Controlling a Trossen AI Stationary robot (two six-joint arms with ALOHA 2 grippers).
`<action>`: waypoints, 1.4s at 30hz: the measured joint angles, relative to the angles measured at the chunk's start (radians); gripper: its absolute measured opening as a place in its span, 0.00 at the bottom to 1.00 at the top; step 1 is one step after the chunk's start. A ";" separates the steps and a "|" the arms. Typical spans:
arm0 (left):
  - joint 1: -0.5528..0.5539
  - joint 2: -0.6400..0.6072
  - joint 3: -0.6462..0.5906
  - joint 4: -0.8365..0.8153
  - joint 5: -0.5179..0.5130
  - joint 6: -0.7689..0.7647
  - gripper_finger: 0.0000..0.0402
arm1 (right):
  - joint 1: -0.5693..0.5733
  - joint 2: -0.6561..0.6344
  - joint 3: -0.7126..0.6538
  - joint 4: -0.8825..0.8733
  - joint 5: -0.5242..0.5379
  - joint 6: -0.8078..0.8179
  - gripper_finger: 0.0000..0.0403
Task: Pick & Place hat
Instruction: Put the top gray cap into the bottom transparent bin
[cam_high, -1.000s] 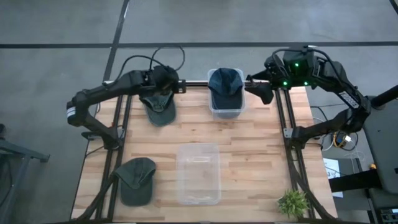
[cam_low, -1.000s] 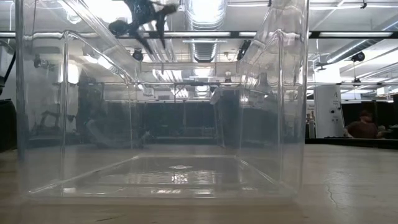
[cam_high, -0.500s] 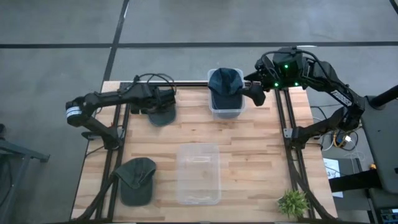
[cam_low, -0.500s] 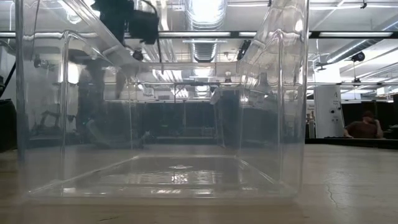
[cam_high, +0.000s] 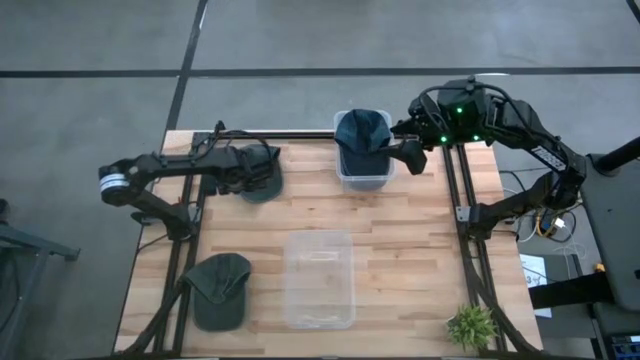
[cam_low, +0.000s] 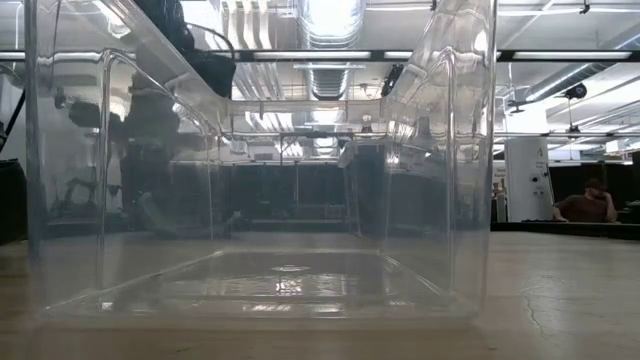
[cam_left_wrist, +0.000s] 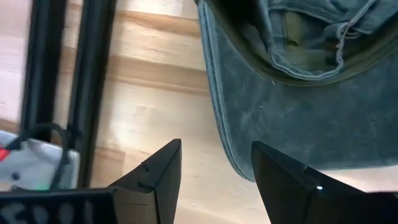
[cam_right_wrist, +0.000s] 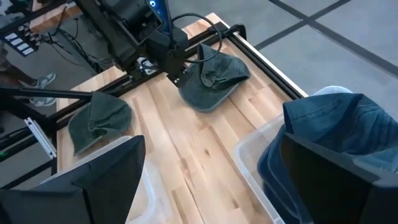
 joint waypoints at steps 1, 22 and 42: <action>0.005 -0.004 -0.014 0.022 0.001 -0.001 0.46 | 0.000 0.000 0.000 0.000 0.000 0.000 0.91; 0.128 -0.015 -0.184 0.407 0.022 0.004 0.45 | 0.000 0.000 0.000 0.028 0.002 0.037 0.91; 0.169 -0.113 -0.151 0.537 0.064 0.153 0.01 | 0.000 0.004 0.000 0.028 0.002 0.068 0.91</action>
